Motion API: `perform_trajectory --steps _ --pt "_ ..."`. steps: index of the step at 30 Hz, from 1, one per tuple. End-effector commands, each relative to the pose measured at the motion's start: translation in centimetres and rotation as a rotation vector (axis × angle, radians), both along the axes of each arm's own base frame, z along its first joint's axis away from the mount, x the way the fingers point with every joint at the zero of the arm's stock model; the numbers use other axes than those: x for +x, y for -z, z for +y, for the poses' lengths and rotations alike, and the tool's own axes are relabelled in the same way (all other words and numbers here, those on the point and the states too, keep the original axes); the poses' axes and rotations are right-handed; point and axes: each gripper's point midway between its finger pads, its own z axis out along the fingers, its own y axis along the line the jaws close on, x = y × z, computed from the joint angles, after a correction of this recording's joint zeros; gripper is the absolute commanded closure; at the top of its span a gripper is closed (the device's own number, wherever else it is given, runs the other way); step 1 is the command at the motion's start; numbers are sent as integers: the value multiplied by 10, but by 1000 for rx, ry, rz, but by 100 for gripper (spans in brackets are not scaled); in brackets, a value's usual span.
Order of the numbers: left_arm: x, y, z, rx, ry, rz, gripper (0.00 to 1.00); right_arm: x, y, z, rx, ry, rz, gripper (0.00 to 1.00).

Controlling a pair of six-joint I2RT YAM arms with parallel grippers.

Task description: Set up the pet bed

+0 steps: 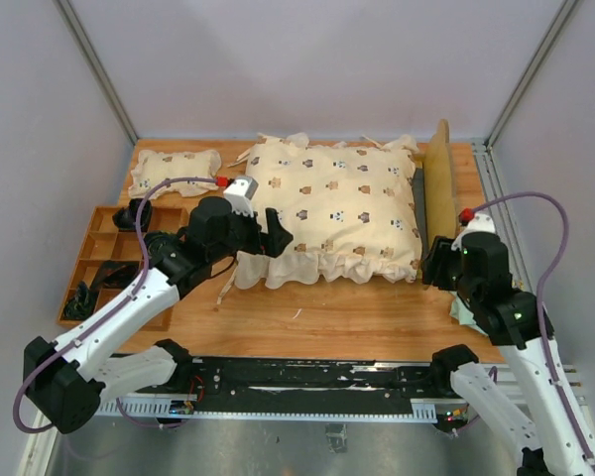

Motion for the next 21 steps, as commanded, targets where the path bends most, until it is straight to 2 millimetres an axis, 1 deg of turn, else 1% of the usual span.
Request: perform_trajectory --steps 1,6,8,9,12,15,16,18,19,20,21 --pt "-16 -7 -17 -17 97 -37 1 2 40 27 39 -48 52 50" --pt "-26 -2 -18 -12 147 -54 3 15 71 39 -21 -60 33 56" --pt "-30 1 -19 -3 171 -52 5 19 91 37 -52 -39 47 57" --pt "-32 3 -20 -2 184 -48 6 21 99 32 -72 -14 50 57" --pt "-40 9 -30 -27 237 -35 8 29 110 29 -108 -1 26 55" --pt "-46 10 -44 -53 269 -37 10 38 119 26 -147 3 -3 55" --pt "-47 10 -48 -65 276 -39 11 42 121 20 -174 31 -16 55" --pt "-49 9 -57 -86 293 -34 13 46 126 15 -208 56 -22 54" --pt "-50 8 -61 -94 301 -34 14 48 129 15 -218 58 -22 55" --pt "-51 7 -65 -103 313 -39 15 50 130 16 -223 50 -21 58" --pt "-51 6 -69 -111 325 -52 16 51 131 18 -223 42 -19 63"
